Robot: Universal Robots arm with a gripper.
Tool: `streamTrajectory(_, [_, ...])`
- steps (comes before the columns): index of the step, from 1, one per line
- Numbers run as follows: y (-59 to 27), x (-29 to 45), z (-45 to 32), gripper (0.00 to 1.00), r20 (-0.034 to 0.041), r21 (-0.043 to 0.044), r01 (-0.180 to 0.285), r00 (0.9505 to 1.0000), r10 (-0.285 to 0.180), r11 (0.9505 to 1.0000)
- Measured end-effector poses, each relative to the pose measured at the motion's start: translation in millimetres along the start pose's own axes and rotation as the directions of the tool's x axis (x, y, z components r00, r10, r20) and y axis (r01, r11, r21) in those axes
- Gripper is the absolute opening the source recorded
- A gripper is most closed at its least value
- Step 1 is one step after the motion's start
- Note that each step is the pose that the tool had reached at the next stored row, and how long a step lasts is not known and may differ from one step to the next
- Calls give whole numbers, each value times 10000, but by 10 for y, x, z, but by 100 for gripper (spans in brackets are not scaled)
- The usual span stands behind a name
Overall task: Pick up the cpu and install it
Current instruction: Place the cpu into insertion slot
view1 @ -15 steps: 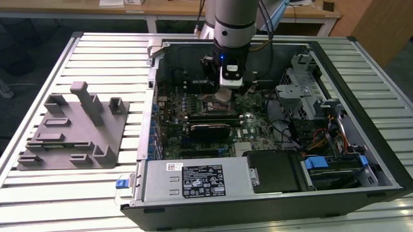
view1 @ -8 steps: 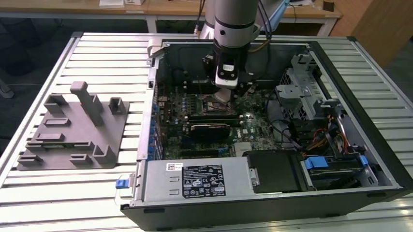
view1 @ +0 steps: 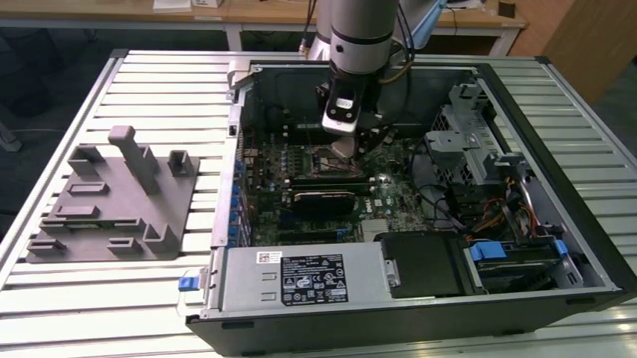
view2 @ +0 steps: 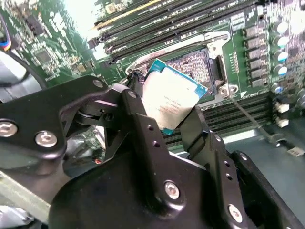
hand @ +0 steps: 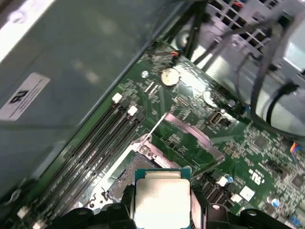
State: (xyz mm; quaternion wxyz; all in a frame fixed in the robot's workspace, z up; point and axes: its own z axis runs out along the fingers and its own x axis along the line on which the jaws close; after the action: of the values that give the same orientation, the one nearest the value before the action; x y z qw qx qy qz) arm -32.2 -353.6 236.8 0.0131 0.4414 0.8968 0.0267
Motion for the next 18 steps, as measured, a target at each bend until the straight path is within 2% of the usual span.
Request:
streamTrajectory(5, [0, 0, 4, 55, 54, -2, -897, 9960, 897, 9960])
streamTrajectory(9, [-1, 0, 13, 55, 97, -8, -1625, 9867, 1625, 9867])
streamTrajectory(14, [-2, 0, 25, 55, 150, -19, -2503, 9681, 2503, 9682])
streamTrajectory(18, [-2, 0, 36, 55, 191, -32, -3207, 9470, 3207, 9472])
